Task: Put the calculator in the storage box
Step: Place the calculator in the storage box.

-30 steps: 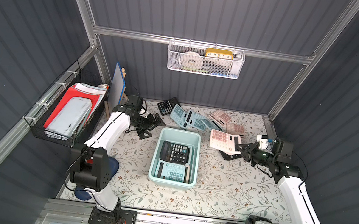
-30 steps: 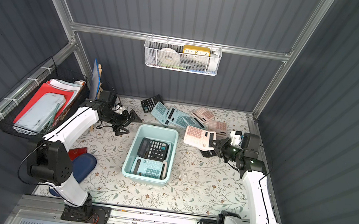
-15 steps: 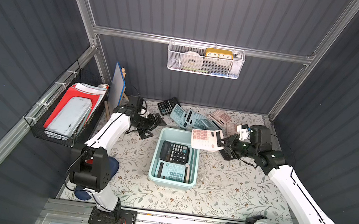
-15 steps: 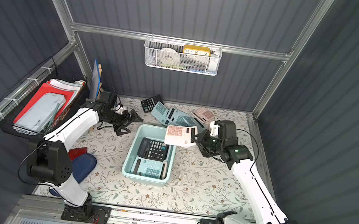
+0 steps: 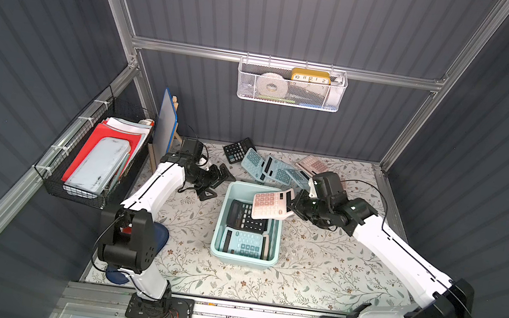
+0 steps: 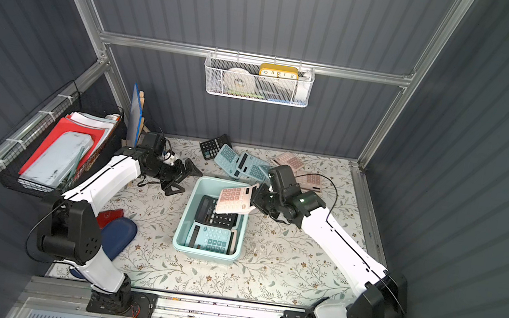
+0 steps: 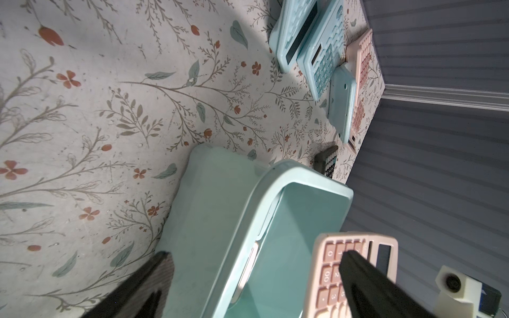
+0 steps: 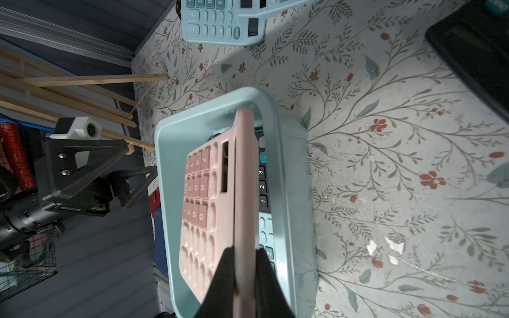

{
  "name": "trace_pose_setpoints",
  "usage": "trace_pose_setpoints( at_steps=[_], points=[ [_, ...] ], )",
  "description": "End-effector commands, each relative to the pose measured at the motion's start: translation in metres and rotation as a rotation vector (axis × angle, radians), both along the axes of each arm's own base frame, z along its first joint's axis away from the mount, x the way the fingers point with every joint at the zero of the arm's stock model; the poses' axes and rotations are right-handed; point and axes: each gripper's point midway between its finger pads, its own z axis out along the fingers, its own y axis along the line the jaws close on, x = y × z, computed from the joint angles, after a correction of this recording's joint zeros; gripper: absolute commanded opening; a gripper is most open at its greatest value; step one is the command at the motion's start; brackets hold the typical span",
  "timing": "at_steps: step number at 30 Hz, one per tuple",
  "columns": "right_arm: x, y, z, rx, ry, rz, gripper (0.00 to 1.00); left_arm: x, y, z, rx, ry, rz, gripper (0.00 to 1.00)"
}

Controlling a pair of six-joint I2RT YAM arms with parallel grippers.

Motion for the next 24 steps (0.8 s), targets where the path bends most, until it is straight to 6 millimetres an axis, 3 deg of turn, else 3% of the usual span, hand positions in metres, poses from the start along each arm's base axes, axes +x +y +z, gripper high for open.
trace_pose_setpoints(
  at_steps=[1,18,24],
  points=[
    [0.01,0.006,0.006,-0.072,-0.039,-0.035,0.0,-0.006,0.001,0.011,-0.017,-0.024,0.006,0.99],
    [0.028,0.062,-0.035,-0.265,-0.023,0.023,0.0,-0.014,0.001,0.008,-0.023,-0.015,0.004,0.99],
    [0.032,0.064,-0.053,-0.313,-0.01,-0.001,0.0,-0.015,0.0,0.008,-0.027,-0.016,-0.002,0.99]
  ],
)
